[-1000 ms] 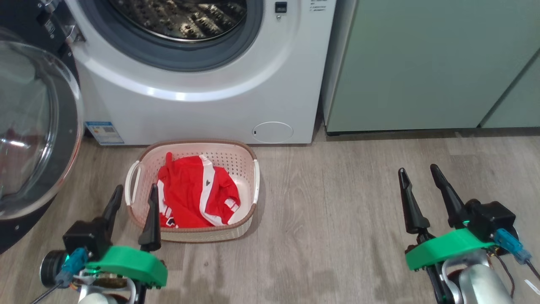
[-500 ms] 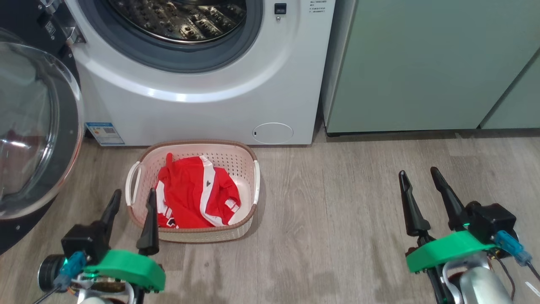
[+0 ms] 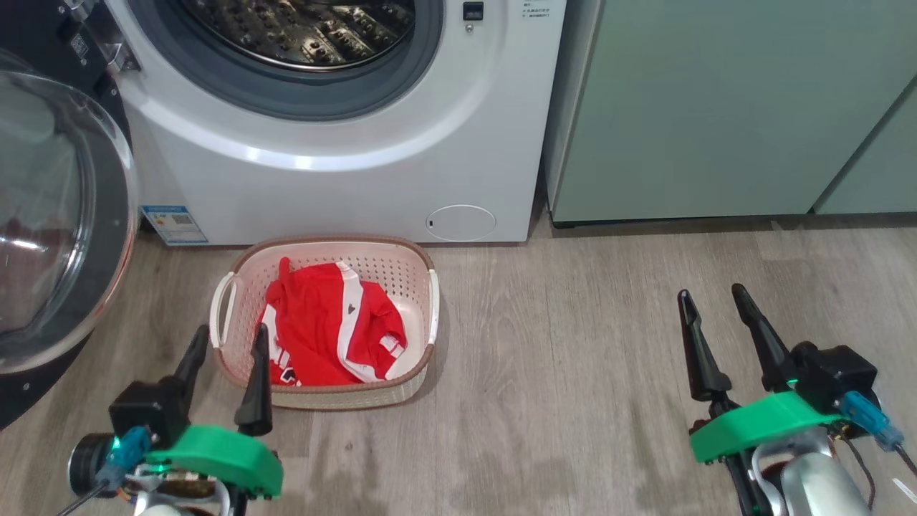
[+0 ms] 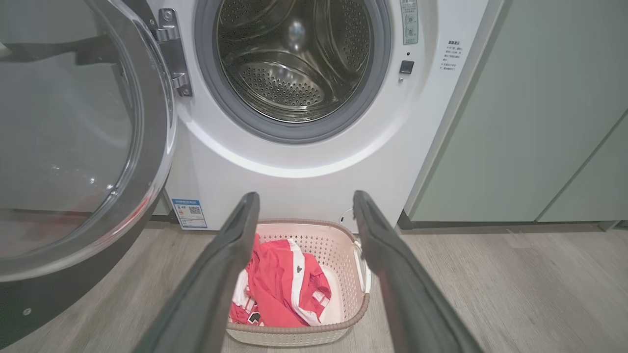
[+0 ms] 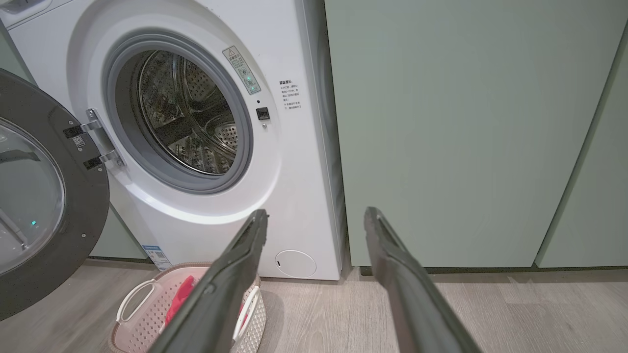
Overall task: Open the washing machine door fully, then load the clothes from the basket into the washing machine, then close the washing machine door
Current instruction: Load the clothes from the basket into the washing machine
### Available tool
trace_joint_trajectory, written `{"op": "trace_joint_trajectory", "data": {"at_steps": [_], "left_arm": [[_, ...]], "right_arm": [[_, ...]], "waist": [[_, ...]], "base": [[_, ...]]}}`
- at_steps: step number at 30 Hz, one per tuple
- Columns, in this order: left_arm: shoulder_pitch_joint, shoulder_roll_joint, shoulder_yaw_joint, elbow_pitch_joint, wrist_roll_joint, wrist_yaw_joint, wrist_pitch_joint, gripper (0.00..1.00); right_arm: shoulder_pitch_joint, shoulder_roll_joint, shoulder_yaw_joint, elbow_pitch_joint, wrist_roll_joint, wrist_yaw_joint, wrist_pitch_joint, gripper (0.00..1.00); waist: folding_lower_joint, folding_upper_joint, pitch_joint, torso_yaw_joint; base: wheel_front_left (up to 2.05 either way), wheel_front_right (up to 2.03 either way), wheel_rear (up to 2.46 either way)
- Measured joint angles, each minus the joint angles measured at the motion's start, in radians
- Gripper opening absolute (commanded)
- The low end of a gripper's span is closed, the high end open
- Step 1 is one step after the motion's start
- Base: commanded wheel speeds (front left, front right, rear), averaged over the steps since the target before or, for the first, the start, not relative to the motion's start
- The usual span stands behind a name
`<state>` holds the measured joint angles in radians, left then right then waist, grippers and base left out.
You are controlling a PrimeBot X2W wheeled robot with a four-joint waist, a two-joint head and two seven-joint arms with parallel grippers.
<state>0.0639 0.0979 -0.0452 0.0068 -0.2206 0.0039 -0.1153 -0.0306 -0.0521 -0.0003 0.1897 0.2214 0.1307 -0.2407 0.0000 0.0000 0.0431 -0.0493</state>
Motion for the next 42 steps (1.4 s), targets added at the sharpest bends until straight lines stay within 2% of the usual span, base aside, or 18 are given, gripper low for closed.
{"op": "trace_joint_trajectory", "data": {"at_steps": [9, 27, 42], "left_arm": [[0.000, 0.003, -0.012, -0.004, -0.007, 0.001, 0.001, 1.00], [-0.003, 0.009, -0.028, -0.026, -0.009, 0.014, 0.004, 1.00], [-0.006, 0.017, -0.038, -0.038, -0.009, 0.026, 0.004, 1.00]], "right_arm": [[0.000, 0.000, 0.000, 0.004, 0.008, 0.000, 0.000, 1.00], [-0.002, 0.002, 0.000, 0.006, 0.010, 0.000, -0.001, 1.00], [-0.006, 0.003, 0.001, 0.011, 0.016, 0.000, -0.007, 1.00]], "waist": [[0.0000, 0.0000, 0.003, -0.003], [0.0001, 0.0000, 0.019, -0.009], [0.0000, 0.0000, 0.025, -0.009]], "base": [[0.53, -0.53, 0.00], [1.60, -1.60, 0.00], [0.12, -0.12, 0.00]]}}
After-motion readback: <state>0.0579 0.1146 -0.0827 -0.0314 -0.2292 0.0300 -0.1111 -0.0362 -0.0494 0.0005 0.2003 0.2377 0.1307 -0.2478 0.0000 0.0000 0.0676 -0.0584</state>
